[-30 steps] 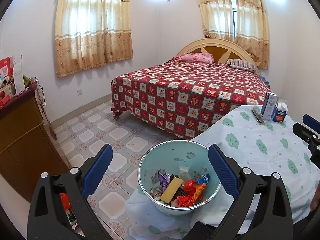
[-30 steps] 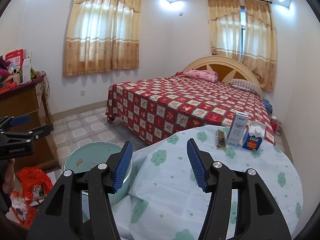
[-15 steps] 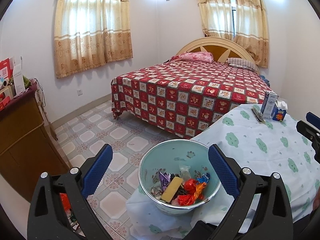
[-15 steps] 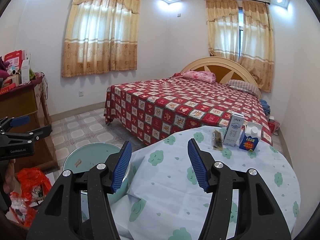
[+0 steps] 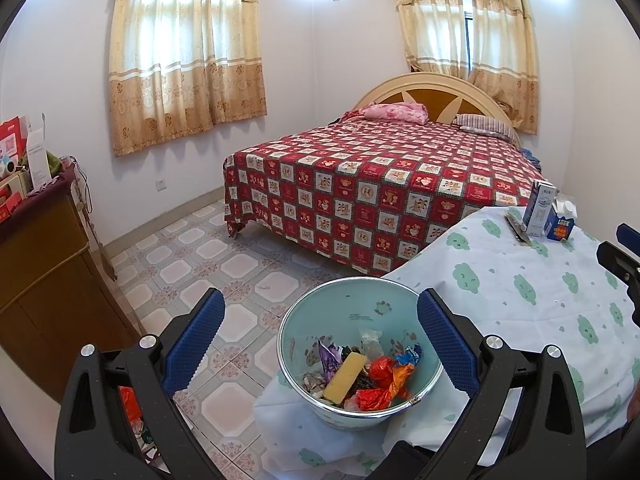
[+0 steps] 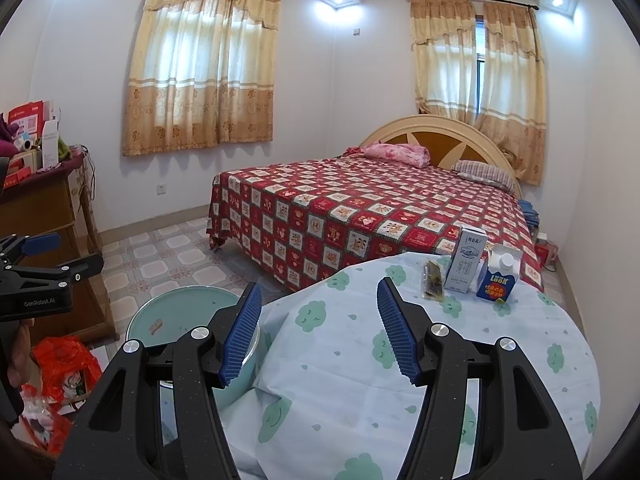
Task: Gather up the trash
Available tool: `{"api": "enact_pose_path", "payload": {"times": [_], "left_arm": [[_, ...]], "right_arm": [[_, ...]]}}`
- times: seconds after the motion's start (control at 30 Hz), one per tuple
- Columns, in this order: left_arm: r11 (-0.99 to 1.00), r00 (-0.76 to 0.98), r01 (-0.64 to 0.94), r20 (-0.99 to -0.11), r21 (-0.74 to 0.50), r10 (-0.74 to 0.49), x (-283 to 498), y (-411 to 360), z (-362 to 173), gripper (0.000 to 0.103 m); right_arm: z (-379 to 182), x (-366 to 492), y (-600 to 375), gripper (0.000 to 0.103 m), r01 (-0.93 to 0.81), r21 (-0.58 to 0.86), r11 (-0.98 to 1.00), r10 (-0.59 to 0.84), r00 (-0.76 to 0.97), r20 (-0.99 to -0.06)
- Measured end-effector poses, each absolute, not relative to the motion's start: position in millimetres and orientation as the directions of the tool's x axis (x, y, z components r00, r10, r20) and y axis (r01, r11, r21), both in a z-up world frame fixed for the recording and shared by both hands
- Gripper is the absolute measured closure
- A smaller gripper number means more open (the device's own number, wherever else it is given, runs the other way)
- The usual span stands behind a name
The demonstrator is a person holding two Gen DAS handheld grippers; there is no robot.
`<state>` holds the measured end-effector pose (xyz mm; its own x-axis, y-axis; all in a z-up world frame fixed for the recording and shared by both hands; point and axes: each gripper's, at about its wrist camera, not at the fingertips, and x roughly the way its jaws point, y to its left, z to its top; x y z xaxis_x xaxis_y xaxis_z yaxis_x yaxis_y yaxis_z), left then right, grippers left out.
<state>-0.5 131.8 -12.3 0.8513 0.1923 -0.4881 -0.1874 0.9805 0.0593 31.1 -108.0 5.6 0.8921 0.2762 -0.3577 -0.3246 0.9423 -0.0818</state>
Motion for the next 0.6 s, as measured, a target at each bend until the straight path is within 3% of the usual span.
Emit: {"api": "enact_pose_path", "payload": {"times": [0.6], "left_arm": [[0.98,0.852,-0.184,-0.485,0.075,0.198,1.8,127.3,-12.2,0.008]], "right_arm": [[6.6,29.9,-114.2,0.035,-0.303,-0.084,0.949,0.259,0.905,-0.336]]}}
